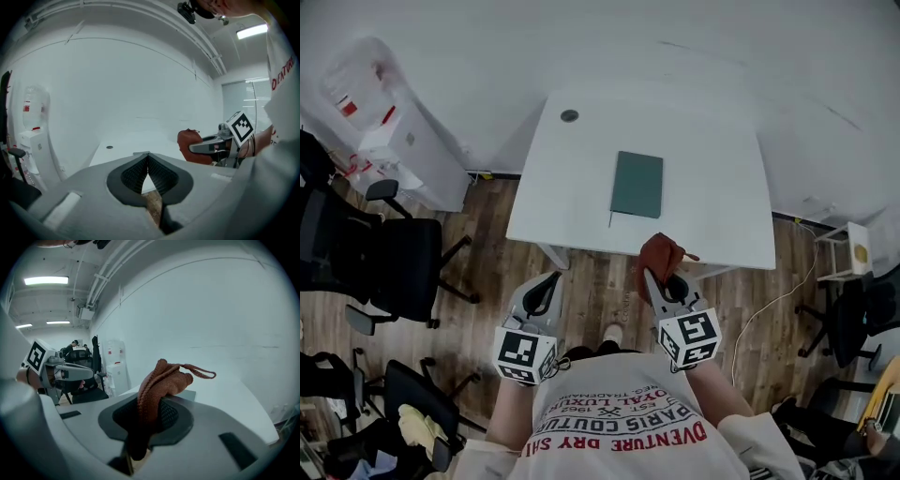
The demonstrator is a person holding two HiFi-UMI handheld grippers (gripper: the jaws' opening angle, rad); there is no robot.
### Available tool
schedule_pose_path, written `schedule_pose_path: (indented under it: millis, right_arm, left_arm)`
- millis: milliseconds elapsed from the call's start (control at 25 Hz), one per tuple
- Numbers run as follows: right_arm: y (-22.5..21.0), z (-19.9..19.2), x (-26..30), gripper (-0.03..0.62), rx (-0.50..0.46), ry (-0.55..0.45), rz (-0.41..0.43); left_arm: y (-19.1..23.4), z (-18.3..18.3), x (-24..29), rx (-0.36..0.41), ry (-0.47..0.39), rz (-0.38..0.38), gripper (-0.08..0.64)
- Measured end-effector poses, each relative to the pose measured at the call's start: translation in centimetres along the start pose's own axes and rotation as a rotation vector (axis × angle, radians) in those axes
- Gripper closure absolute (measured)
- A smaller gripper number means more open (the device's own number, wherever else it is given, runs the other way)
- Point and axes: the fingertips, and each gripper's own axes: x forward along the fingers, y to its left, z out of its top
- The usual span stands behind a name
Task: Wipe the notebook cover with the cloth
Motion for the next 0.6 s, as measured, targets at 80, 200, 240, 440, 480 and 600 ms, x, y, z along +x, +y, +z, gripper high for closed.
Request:
schedule_pose_path:
  millis: [80, 200, 240, 440, 480, 600]
  right_arm:
    - [-1.1, 0.3, 1.3, 0.521, 0.028, 0.008, -0.017]
    - [-2.6, 0.8, 3.2, 0.522, 0.045, 0.018, -0.059]
    - [-3.2, 1.0, 3.8, 0.521, 0.052, 0.02, -0.076]
    - [-6.2, 2.0, 7.5, 0.52, 0.091, 0.034, -0.161]
    - [-6.7, 2.3, 8.3, 0.52, 0.1, 0.037, -0.179]
    - [-7.7, 3.2, 10.5, 0.521, 0.118, 0.037, -0.225]
  left_arm:
    - [0.7, 0.2, 1.9, -0.013, 0.008, -0.03, 0.549]
    - [2.1, 0.8, 4.7, -0.002, 0.021, -0.072, 0.549]
    - [2.5, 1.0, 5.8, 0.004, 0.027, -0.089, 0.549]
    - [4.7, 2.7, 12.0, 0.033, 0.041, -0.198, 0.549]
    - [5.1, 3.1, 13.2, 0.041, 0.043, -0.224, 0.549]
    - [6.4, 4.1, 16.3, 0.074, 0.048, -0.294, 0.549]
